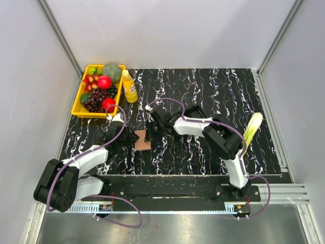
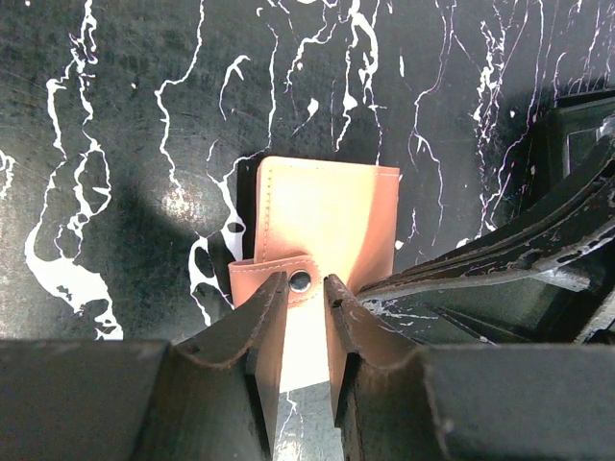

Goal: Put the credit cards into the card holder
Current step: Close the card holder at the center of the board.

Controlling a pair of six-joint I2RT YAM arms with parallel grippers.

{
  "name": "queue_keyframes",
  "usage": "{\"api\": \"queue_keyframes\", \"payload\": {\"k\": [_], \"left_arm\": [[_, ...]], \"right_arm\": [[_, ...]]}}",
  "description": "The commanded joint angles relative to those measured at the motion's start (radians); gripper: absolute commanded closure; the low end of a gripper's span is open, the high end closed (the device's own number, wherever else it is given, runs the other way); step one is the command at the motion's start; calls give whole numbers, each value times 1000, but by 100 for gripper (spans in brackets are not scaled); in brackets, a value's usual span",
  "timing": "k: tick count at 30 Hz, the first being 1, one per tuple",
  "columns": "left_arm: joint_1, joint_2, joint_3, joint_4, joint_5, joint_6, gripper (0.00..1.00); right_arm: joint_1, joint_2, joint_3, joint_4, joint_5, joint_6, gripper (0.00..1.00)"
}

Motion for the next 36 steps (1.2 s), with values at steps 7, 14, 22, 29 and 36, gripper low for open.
{"api": "queue_keyframes", "payload": {"k": [7,14,22,29,36], "left_arm": [[2,54,45,47,-2,36,74],[4,77,39,100,57,41,73],[6,108,31,120,126,35,75],[4,110,19,87,147,36,76],[2,108,41,45,186,75,79]], "right_arm": [[12,30,15,-37,46,-33,88],[9,33,21,-34,29,-38,87],[11,36,21,-21,25,-28,85],[11,33,16,-22,31,-28,83],[11,31,13,-23,54,-16,83]]}}
